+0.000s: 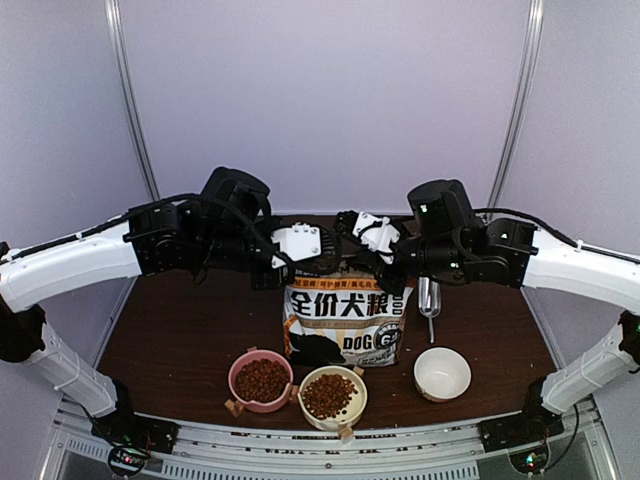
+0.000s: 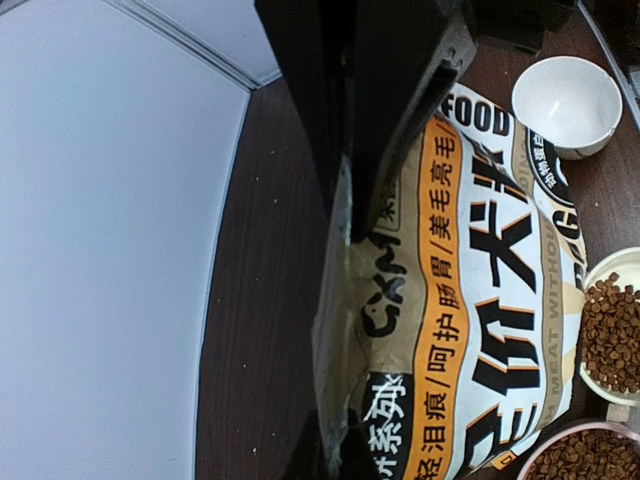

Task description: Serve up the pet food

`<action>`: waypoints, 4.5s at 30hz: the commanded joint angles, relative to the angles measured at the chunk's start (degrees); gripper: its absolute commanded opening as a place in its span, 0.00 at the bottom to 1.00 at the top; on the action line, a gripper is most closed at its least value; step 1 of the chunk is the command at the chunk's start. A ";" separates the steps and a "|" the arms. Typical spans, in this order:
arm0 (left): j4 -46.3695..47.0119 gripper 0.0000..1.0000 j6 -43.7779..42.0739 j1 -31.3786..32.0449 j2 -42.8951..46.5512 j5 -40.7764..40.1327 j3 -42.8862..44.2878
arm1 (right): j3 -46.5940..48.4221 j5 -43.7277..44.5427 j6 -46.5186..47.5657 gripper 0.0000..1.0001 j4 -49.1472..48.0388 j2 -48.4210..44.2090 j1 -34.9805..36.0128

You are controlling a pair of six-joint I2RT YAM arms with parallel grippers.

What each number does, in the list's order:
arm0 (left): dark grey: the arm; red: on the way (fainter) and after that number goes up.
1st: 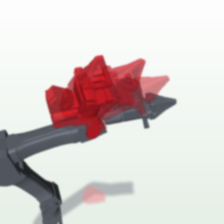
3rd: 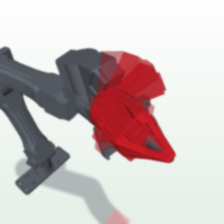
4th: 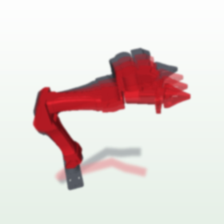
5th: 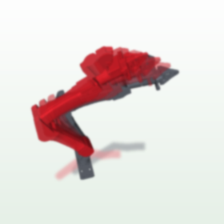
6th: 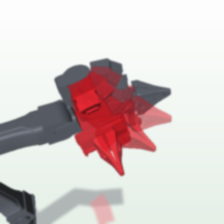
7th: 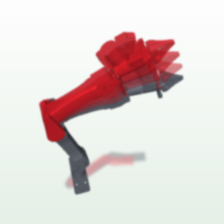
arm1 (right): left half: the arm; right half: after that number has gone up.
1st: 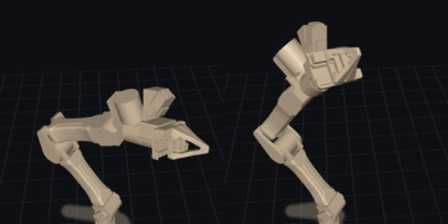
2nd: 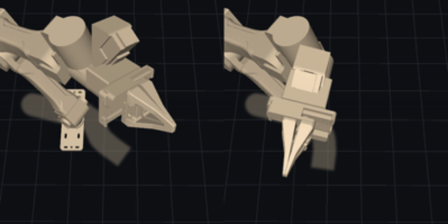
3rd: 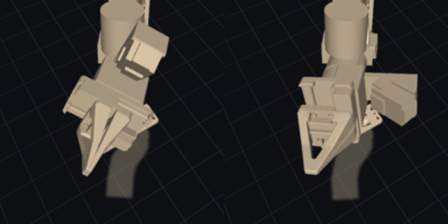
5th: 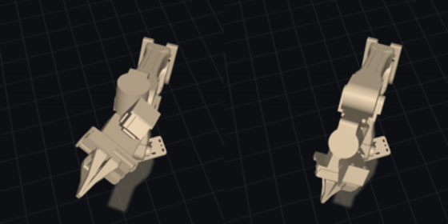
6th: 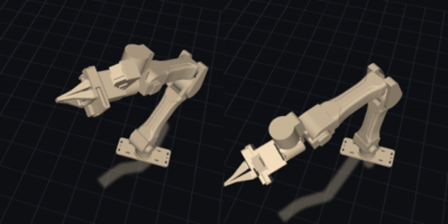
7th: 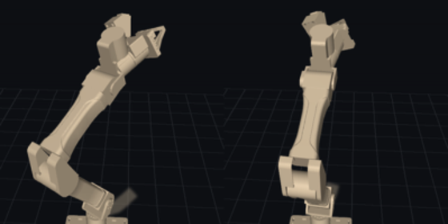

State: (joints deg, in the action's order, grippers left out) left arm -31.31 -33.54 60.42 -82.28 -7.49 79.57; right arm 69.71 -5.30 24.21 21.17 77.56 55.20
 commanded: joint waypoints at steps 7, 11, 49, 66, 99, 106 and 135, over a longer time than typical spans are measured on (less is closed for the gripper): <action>1.06 0.00 2.66 -3.72 5.76 -2.78 0.52 | -2.95 22.29 3.60 0.04 18.61 -5.47 -6.82; 1.25 0.00 2.75 -3.73 6.14 -2.80 0.00 | -3.57 23.40 3.03 0.04 19.58 -6.13 -7.50; 4.07 0.51 5.24 -1.38 -6.60 10.02 9.55 | -1.62 -5.40 -4.60 0.00 10.69 -8.51 -9.71; 2.71 0.15 4.22 2.24 -15.92 6.44 17.76 | -3.36 -7.15 -4.88 0.00 7.42 -8.53 -9.68; -2.98 0.04 -2.34 -6.55 -7.55 -16.23 4.47 | -6.29 -0.31 -3.64 0.00 8.97 -15.02 -9.85; -2.09 0.06 -3.08 -7.79 -5.75 -17.97 2.52 | -6.37 0.17 -3.64 0.00 9.22 -15.24 -9.83; -0.41 0.05 -2.47 -13.83 0.99 -20.55 -4.57 | -5.82 1.52 -3.37 0.00 9.50 -15.25 -9.92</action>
State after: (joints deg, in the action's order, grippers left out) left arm -18.92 -36.93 57.91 -86.26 -6.31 77.21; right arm 63.33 -10.81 21.41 24.77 67.85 47.79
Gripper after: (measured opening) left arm 0.072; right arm 0.012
